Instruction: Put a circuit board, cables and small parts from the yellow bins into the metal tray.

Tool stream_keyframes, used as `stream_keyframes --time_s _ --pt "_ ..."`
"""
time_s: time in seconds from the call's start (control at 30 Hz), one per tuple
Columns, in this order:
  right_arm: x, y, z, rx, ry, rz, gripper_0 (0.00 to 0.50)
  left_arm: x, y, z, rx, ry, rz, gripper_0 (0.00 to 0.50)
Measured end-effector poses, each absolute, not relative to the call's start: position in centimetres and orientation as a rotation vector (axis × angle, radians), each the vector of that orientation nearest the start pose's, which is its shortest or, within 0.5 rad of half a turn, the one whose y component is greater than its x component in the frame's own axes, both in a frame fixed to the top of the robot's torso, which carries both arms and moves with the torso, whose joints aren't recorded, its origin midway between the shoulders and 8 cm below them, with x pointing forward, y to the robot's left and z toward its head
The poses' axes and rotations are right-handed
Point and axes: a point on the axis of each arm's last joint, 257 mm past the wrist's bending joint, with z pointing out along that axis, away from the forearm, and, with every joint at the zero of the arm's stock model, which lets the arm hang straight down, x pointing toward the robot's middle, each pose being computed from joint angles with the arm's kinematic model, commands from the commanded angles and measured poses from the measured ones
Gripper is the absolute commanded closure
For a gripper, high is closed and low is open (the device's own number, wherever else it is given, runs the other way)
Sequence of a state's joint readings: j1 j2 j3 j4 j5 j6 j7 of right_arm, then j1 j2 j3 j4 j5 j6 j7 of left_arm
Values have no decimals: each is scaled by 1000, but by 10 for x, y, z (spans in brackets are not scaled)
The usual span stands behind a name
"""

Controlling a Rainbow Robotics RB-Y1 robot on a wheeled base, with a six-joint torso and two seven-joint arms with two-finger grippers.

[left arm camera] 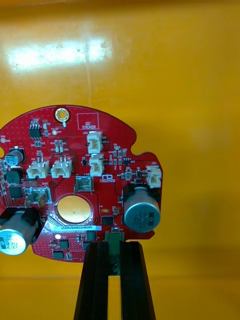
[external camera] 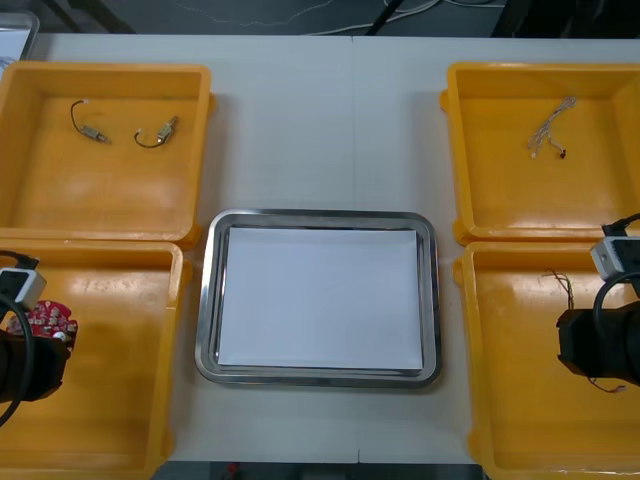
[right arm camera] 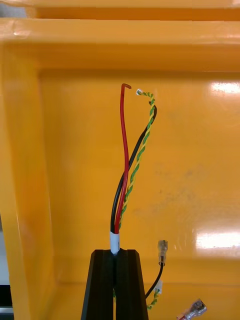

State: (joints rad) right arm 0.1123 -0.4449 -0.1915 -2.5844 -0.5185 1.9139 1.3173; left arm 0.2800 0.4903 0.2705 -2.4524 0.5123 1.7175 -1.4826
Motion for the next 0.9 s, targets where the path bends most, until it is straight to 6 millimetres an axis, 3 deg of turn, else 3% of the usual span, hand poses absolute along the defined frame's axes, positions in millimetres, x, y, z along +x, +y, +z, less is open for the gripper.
stream_keyframes --time_s 0.23,0.57,0.73,0.9 --pt "308 -284 -214 -132 2616 12 500 295 347 -238 -120 2678 94 500" --pt "312 -266 -217 -202 2613 7 500 325 317 -204 -20 2608 18 500" --pt "317 -249 -214 -268 2596 22 500 333 300 -197 -10 2591 -2 500" --pt "320 -245 -210 -285 2584 29 500 338 276 -194 -129 2587 -62 500"
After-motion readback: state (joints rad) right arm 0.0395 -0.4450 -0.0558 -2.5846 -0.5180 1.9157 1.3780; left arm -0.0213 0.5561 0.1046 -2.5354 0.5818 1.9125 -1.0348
